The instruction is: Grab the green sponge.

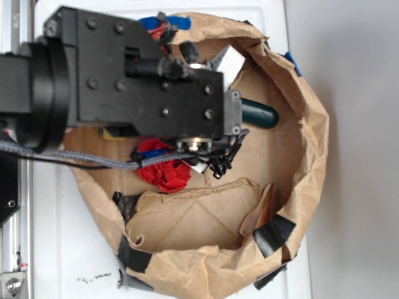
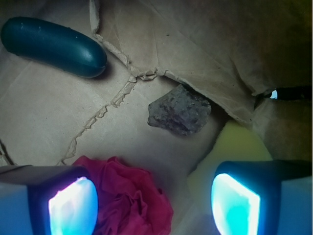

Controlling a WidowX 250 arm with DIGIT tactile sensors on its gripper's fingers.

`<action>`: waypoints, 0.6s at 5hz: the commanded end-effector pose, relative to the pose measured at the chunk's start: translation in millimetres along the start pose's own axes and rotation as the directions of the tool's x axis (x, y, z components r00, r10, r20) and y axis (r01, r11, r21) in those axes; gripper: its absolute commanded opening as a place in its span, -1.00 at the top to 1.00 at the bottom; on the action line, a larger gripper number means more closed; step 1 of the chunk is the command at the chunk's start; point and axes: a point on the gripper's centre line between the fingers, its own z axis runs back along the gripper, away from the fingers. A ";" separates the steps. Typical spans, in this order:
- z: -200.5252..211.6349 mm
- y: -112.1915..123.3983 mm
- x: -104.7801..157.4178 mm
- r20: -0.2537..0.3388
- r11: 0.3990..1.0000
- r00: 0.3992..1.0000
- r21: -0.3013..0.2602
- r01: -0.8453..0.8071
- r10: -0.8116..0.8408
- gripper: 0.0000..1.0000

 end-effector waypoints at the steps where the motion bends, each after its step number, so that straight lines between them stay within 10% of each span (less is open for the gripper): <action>1: -10.0 39.7 -1.3 0.001 0.994 0.996 0.055 -0.091 0.091 -1.00; 3: -5.2 91.4 -25.5 -0.024 0.986 0.986 0.042 -0.163 0.164 -1.00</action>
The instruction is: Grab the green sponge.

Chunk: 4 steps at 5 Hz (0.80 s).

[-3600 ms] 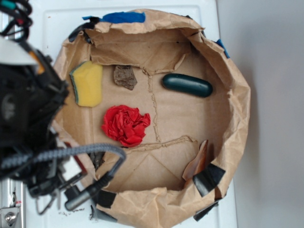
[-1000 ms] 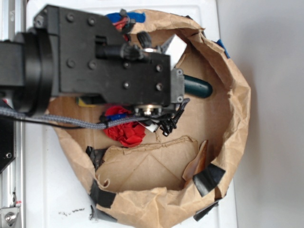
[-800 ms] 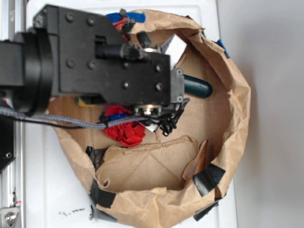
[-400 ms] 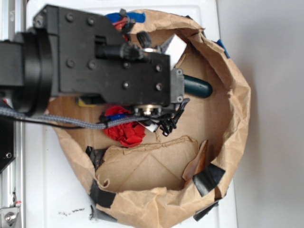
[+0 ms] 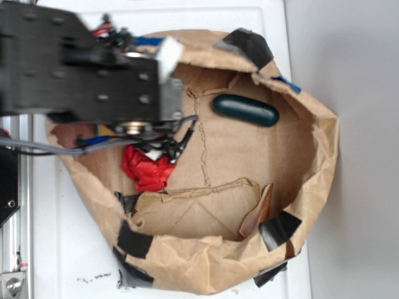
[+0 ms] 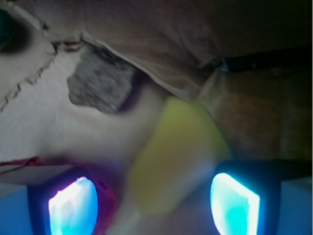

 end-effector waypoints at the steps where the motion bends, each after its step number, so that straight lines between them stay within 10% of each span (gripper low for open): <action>1: 8.7 39.1 -4.4 0.015 0.986 0.987 -0.037 -0.161 0.162 -1.00; 4: 13.5 49.4 11.7 0.091 0.919 0.916 -0.094 -0.384 0.392 -1.00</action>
